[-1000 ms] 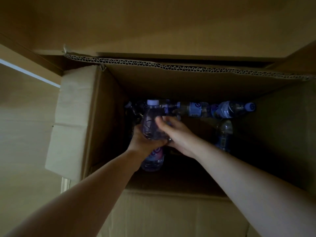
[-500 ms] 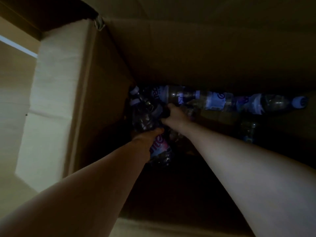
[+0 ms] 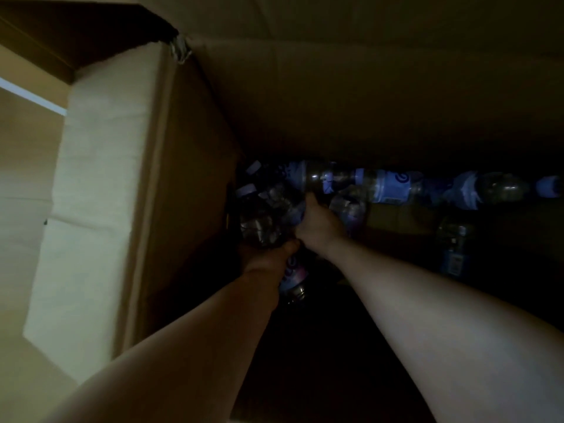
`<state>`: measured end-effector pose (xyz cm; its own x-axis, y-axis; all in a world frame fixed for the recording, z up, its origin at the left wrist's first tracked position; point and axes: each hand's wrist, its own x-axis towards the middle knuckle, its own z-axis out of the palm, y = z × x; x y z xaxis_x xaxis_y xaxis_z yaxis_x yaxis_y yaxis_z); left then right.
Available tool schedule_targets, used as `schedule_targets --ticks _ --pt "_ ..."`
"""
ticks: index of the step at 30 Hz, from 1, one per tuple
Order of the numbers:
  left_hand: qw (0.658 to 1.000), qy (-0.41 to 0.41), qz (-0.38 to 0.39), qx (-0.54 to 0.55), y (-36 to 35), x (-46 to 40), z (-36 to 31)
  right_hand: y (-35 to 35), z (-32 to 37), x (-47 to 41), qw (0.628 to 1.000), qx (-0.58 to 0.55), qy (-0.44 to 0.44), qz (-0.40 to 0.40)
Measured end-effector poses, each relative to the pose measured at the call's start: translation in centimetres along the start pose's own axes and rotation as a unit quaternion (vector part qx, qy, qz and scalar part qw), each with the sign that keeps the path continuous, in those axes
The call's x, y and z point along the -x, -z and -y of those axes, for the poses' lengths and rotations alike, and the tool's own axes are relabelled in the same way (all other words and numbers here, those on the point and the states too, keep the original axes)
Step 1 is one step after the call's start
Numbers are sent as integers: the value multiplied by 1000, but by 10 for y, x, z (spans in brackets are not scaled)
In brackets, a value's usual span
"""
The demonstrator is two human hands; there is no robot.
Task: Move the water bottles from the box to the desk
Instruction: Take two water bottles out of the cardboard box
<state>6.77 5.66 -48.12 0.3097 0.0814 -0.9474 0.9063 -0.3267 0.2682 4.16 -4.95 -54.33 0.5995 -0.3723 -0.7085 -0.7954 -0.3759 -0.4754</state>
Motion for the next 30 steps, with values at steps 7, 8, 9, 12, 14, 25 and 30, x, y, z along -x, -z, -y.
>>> schedule_targets --ticks 7,8,9,12,14,25,30 --pt "999 -37 4 -17 -10 62 -6 63 -16 48 986 -156 -54 -4" --pt "999 -34 8 -20 -9 75 -8 73 -18 59 980 -188 -62 -8" --pt "999 -36 12 -29 -8 84 -9 82 -19 70 973 -222 -70 -8" --pt "998 -51 31 -35 -3 118 -15 112 -19 111 944 -316 -96 17" --pt "997 -61 41 -34 2 144 -20 130 -12 141 920 -375 -106 47" --pt "992 -85 86 34 85 318 -45 229 93 300 865 -420 -141 235" --pt "988 -91 108 67 170 404 -43 254 168 369 859 -372 -94 339"
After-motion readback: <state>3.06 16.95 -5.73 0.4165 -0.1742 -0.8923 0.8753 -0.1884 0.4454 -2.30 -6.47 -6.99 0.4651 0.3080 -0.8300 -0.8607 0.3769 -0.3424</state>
